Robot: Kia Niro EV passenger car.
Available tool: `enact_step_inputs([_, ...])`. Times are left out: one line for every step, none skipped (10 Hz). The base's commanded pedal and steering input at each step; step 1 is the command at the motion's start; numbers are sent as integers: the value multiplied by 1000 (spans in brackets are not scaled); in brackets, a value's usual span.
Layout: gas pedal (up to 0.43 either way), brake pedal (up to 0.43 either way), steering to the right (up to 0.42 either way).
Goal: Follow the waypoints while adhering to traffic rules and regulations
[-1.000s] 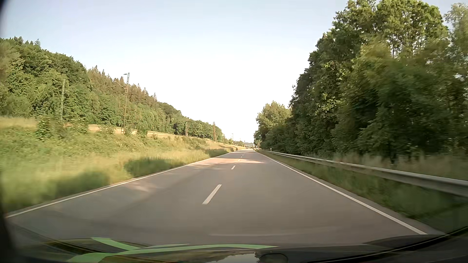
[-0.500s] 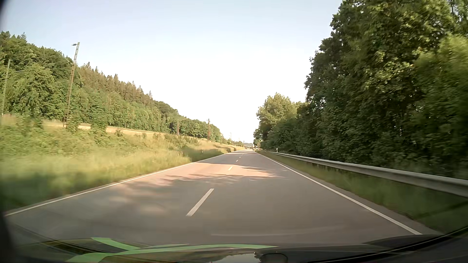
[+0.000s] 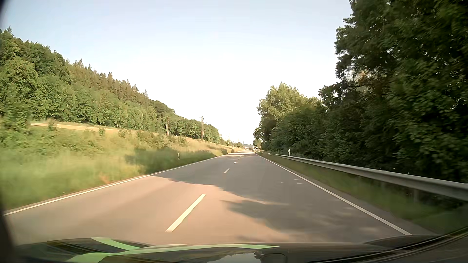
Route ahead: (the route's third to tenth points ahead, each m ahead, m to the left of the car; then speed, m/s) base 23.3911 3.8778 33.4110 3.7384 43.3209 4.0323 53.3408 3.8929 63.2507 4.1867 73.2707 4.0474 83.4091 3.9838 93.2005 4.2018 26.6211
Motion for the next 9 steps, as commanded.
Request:
enact_step_inputs([87,0,1])
enact_step_inputs([98,0,0])
enact_step_inputs([130,0,0])
enact_step_inputs([150,0,0])
enact_step_inputs([150,0,0])
enact_step_inputs([157,0,-2])
enact_step_inputs([157,0,-3])
enact_step_inputs([169,0,-4])
enact_step_inputs([177,0,-4])
